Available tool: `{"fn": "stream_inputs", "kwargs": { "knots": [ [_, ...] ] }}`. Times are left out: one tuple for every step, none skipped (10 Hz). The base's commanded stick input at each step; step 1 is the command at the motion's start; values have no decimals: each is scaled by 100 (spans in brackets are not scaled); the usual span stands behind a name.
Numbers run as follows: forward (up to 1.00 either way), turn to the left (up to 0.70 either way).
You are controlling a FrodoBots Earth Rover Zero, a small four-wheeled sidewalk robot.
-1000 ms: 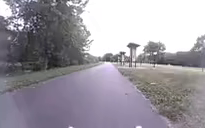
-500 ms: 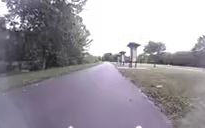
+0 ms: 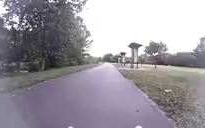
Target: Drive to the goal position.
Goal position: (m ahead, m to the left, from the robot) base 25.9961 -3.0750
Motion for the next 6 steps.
{"fn": "stream_inputs", "kwargs": {
  "knots": [
    [70,1],
    [70,1],
    [70,1],
    [70,1],
    [70,1],
    [70,1]
  ]
}}
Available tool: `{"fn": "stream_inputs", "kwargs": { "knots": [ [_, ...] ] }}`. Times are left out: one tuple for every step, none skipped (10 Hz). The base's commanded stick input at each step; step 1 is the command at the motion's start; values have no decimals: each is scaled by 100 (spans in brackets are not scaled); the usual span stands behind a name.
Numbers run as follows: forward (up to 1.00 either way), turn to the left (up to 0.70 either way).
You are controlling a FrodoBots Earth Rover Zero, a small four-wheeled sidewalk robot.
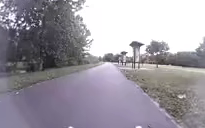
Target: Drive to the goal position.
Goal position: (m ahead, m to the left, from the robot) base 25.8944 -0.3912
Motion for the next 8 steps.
{"fn": "stream_inputs", "kwargs": {
  "knots": [
    [70,1],
    [70,1],
    [70,1],
    [70,1],
    [70,1],
    [70,1],
    [70,1],
    [70,1]
  ]
}}
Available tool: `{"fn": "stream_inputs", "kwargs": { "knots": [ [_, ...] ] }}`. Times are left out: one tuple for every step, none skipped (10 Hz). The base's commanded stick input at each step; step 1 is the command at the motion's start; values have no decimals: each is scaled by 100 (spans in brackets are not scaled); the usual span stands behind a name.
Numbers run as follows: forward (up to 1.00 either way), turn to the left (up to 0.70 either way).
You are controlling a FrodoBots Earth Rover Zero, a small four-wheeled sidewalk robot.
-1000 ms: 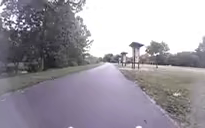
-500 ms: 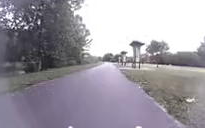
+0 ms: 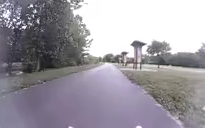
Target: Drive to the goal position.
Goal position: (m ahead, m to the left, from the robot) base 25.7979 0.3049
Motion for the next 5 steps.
{"fn": "stream_inputs", "kwargs": {
  "knots": [
    [70,1],
    [70,1],
    [70,1],
    [70,1],
    [70,1]
  ]
}}
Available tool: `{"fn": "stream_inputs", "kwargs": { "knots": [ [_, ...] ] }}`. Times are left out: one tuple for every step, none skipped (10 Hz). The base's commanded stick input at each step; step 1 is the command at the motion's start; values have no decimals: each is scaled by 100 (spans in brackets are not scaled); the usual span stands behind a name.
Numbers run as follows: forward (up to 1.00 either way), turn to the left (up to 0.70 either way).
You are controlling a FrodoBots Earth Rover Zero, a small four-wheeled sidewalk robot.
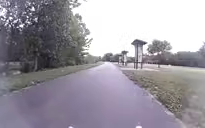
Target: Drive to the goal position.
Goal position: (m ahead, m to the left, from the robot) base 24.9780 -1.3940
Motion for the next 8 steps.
{"fn": "stream_inputs", "kwargs": {
  "knots": [
    [70,1],
    [70,1],
    [70,1],
    [70,1],
    [70,1],
    [70,1],
    [70,1],
    [70,1]
  ]
}}
